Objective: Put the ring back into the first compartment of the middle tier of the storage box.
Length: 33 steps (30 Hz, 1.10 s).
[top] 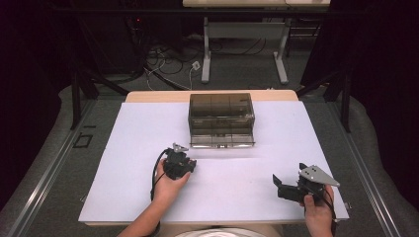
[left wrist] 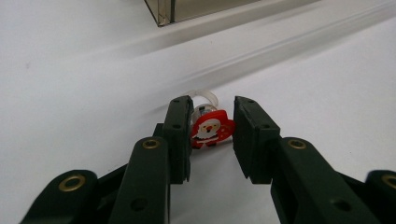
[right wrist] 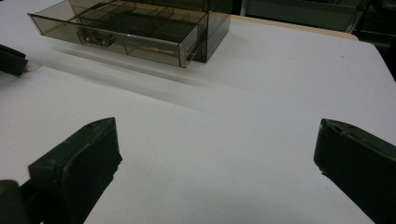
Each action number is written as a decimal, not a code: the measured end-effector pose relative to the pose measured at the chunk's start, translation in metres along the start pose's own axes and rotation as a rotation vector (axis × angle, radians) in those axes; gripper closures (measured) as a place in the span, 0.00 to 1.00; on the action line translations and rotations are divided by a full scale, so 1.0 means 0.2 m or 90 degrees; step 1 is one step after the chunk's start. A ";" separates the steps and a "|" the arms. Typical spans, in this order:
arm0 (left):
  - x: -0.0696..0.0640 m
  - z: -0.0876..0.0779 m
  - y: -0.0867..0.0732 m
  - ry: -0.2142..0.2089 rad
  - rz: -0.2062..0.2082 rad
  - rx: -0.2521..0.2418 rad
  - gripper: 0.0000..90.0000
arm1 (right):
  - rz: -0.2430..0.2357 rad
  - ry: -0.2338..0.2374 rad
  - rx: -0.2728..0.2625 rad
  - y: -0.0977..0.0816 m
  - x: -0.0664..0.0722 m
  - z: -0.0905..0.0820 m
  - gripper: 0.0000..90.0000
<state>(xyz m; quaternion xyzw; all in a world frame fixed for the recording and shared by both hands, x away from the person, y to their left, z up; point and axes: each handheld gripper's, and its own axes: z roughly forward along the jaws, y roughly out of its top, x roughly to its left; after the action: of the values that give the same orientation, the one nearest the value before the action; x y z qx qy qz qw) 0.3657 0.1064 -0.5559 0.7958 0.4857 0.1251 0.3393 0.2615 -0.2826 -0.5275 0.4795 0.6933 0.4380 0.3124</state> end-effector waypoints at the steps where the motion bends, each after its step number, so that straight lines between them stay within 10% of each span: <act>1: 0.00 0.00 0.00 -0.001 -0.003 -0.001 0.75 | 0.000 0.001 -0.005 0.00 0.00 0.00 0.00; 33: 0.01 -0.01 0.00 -0.015 -0.032 -0.009 0.76 | -0.005 0.002 0.001 0.00 -0.01 0.00 0.00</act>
<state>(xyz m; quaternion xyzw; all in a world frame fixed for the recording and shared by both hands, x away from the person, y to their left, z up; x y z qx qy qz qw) 0.3660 0.1089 -0.5544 0.7820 0.5010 0.1108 0.3539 0.2622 -0.2840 -0.5276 0.4764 0.6957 0.4375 0.3126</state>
